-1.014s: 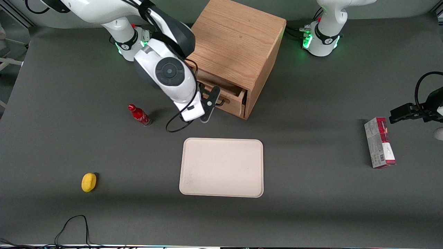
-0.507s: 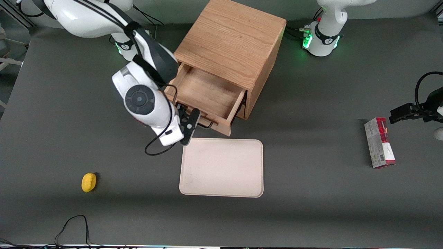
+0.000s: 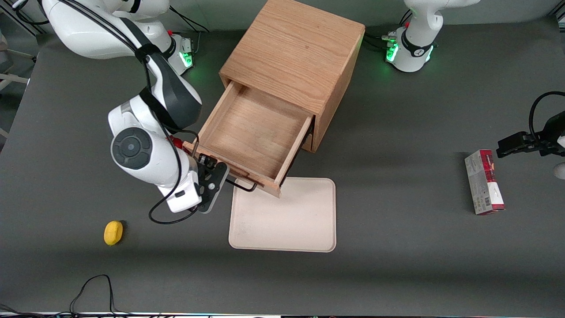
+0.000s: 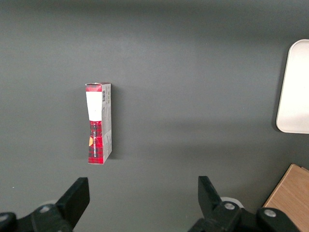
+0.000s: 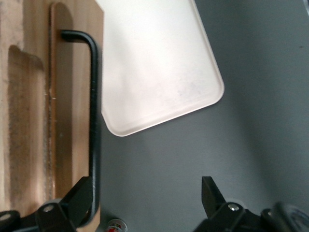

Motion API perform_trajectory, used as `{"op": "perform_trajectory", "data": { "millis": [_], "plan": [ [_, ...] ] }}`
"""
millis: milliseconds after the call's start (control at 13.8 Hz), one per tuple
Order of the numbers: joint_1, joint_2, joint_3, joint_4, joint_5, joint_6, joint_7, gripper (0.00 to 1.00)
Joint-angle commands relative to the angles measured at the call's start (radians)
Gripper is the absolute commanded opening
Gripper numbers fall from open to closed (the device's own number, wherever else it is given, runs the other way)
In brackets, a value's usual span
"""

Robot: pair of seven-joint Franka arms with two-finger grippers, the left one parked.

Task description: Open upper drawer

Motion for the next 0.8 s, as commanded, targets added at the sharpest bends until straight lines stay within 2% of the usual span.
{"op": "perform_trajectory", "data": {
  "millis": [0,145,217,362,435,507,725],
  "plan": [
    [0.012,0.006,-0.034,0.075,-0.025,-0.014,-0.008,1.00],
    [0.007,-0.049,-0.051,0.108,-0.033,-0.016,-0.005,1.00],
    [-0.003,-0.102,-0.074,0.099,-0.006,-0.031,0.024,1.00],
    [-0.011,-0.188,-0.191,0.060,0.104,-0.175,0.164,1.00],
    [-0.007,-0.240,-0.241,0.011,0.150,-0.200,0.182,1.00],
    [-0.007,-0.303,-0.287,-0.073,0.165,-0.200,0.219,1.00],
    [-0.005,-0.516,-0.383,-0.348,0.215,-0.154,0.461,1.00]
  ]
}}
